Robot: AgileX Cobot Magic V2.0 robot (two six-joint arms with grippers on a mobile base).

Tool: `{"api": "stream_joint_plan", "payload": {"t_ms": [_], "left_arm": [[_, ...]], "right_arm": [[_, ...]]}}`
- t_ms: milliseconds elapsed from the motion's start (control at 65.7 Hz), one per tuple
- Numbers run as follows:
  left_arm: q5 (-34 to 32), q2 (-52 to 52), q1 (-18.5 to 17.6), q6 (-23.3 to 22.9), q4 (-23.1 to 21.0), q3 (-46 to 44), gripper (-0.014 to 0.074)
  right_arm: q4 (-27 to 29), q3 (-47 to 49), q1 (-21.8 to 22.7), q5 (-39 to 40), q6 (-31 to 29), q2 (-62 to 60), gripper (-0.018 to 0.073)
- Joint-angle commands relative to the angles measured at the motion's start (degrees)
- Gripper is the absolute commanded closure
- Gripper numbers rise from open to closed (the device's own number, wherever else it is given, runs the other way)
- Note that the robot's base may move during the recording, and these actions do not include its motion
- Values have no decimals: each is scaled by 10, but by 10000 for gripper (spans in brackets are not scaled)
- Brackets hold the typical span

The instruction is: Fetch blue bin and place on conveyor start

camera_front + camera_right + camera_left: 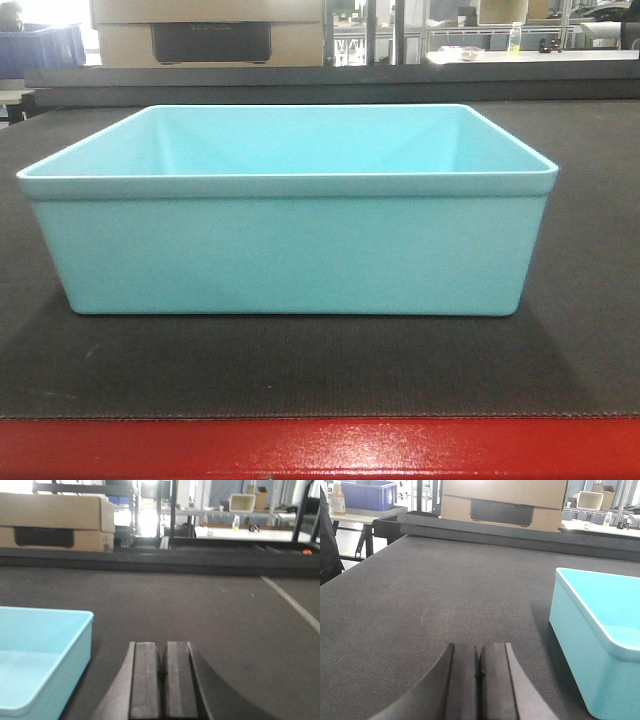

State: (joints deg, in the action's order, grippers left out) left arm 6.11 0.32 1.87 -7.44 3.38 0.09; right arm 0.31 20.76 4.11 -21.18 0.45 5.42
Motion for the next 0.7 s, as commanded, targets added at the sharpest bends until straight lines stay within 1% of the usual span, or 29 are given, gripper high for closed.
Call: {"api": "stream_joint_plan", "payload": {"t_ms": [0, 61, 152, 320, 396, 426, 685], "left_arm": [[-14, -3, 2, 2, -2, -1, 707], [-14, -3, 2, 2, -2, -1, 707], [-14, -3, 2, 2, -2, -1, 707], [-15, -3, 2, 2, -2, -1, 707], [-15, -3, 2, 2, -2, -1, 707], [-15, -3, 2, 2, -2, -1, 707], [-15, -3, 2, 2, -2, -1, 707]], "right_arm": [[20, -38, 24, 39, -4, -15, 721], [41, -77, 44, 66, -4, -38, 721], [59, -131, 64, 101, -4, -54, 721], [60, -206, 65, 169, -4, -54, 721], [60, -208, 65, 207, -4, -54, 721], [60, -208, 65, 197, -4, -54, 721], [54, -208, 65, 197, -4, -54, 721]]}}
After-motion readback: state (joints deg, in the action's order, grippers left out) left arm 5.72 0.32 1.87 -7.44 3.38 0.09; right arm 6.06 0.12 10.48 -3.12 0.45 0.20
